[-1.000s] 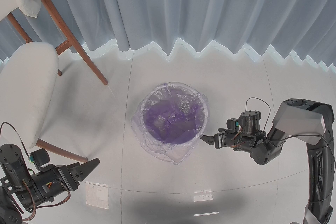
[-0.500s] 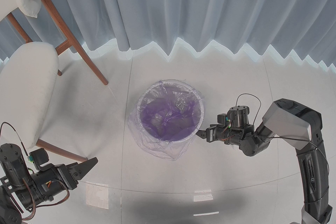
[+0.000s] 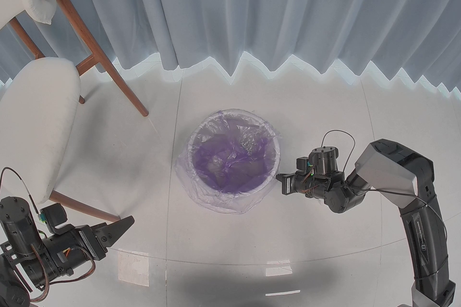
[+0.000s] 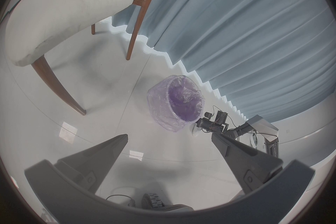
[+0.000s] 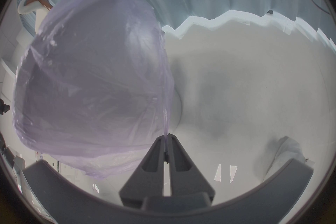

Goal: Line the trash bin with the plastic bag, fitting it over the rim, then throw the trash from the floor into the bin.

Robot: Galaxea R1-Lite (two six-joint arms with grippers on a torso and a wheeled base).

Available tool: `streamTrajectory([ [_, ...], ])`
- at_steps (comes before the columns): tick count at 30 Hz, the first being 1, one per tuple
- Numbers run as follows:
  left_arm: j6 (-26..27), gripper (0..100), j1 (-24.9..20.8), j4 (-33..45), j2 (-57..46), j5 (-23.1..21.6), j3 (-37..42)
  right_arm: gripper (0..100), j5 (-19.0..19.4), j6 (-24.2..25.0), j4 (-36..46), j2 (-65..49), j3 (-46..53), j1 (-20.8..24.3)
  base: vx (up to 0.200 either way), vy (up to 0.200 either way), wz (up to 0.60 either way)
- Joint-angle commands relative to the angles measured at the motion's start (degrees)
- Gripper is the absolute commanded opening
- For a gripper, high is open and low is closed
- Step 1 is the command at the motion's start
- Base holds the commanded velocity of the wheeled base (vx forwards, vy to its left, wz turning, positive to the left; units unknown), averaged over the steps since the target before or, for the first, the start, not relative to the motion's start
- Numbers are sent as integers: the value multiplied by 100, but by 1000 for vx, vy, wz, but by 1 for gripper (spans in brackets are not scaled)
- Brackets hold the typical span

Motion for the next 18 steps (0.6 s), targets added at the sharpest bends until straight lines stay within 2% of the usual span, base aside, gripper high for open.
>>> streamTrajectory([
  [1, 0, 100, -1, -2, 14, 5, 101, 0, -3, 0, 222, 152, -204, -24, 0, 0, 0],
  [4, 0, 100, -1, 7, 14, 5, 101, 0, -47, 0, 476, 205, -344, -50, 0, 0, 0],
  [6, 8, 100, -1, 7, 6, 23, 101, 0, -214, 0, 784, 354, -696, -85, 0, 0, 0],
  [18, 8, 100, 8, 7, -12, 76, 101, 0, -320, 9, 1601, 670, -1478, -129, 0, 0, 0],
])
